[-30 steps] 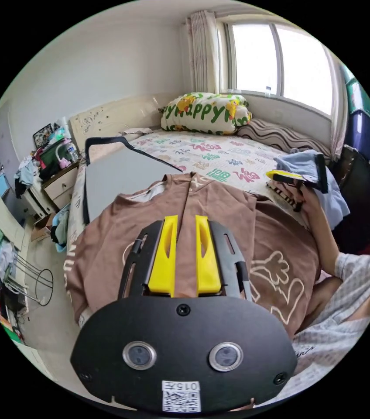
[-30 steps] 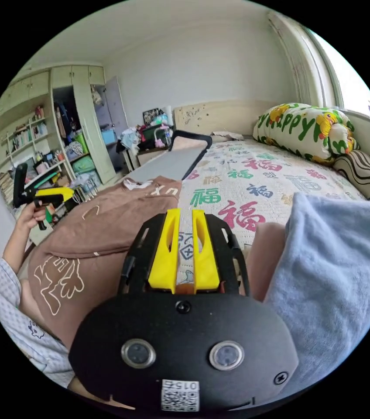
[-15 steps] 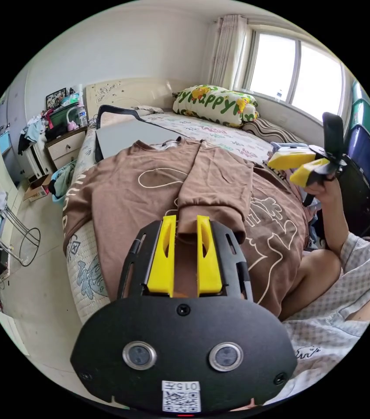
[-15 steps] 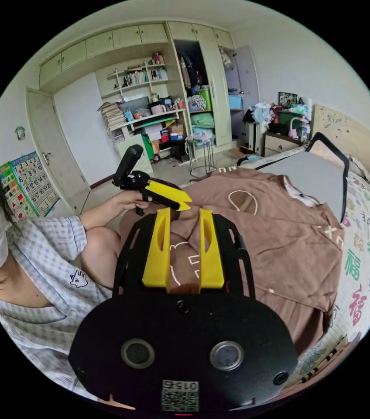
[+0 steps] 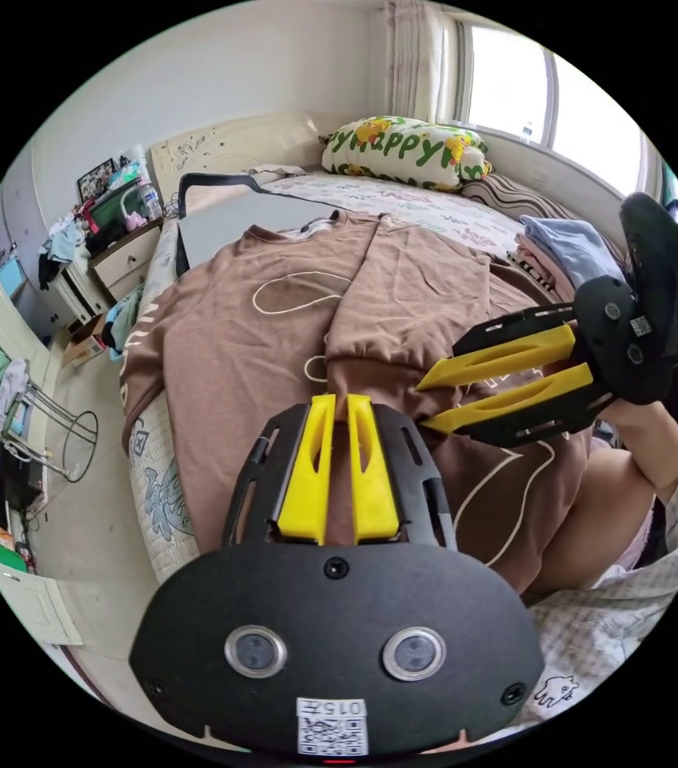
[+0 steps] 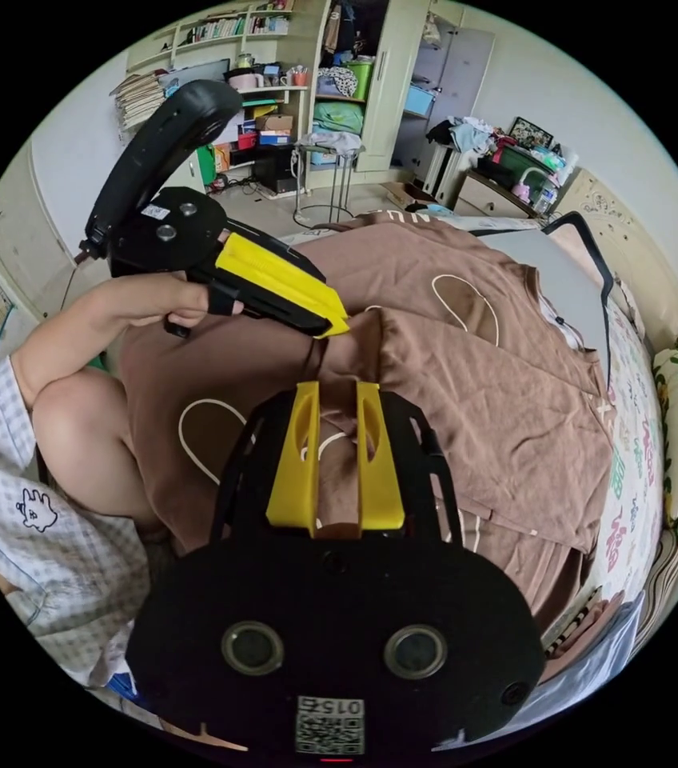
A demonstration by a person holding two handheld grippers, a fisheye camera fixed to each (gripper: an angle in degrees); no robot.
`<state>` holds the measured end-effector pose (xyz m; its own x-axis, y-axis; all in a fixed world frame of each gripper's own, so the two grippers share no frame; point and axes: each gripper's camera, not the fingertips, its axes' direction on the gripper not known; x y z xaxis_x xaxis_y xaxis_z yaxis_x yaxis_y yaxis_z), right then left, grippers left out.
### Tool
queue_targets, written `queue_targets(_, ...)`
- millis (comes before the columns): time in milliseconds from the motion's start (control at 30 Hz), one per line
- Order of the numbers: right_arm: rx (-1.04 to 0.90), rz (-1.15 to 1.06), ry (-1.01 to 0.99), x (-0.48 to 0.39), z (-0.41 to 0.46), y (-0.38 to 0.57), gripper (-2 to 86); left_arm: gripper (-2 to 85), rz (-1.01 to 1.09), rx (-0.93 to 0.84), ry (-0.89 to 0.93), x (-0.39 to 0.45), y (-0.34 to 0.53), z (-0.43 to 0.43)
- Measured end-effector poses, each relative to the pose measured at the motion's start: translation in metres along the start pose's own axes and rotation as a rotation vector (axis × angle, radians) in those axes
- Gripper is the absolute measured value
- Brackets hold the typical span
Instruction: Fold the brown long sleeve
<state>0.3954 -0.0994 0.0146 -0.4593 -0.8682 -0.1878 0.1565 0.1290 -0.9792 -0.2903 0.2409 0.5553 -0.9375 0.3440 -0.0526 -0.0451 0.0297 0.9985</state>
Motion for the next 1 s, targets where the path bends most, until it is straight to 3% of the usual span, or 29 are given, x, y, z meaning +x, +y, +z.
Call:
queue_targets(200,0.028,0.014,-0.027,-0.004,0.009,-0.002,7.2,6.1,0.002,0.003,-0.108,0.015,-0.005,0.002)
queue_targets(433,0.016,0.011,-0.042,-0.003,0.02,-0.012,5.9,1.6,-0.088,0.016,0.161,-0.028,-0.005,0.01)
queue_targets(600,0.045,0.023,-0.15,0.005,0.006,-0.013,3.4,0.7,-0.067,0.151,0.302,-0.047,0.016,-0.019)
queue_targets(700,0.093,0.031,-0.276,0.016,-0.001,-0.009,3.0,0.7,-0.004,0.096,0.293,-0.043,0.019,-0.019)
queue_targets(833,-0.02,0.018,-0.324,0.02,0.036,-0.015,3.5,0.8,0.017,-0.037,0.269,-0.032,0.016,0.009)
queue_targets(1000,-0.047,-0.021,-0.361,0.021,0.038,-0.022,5.2,1.2,0.008,-0.041,0.304,-0.036,0.018,0.014)
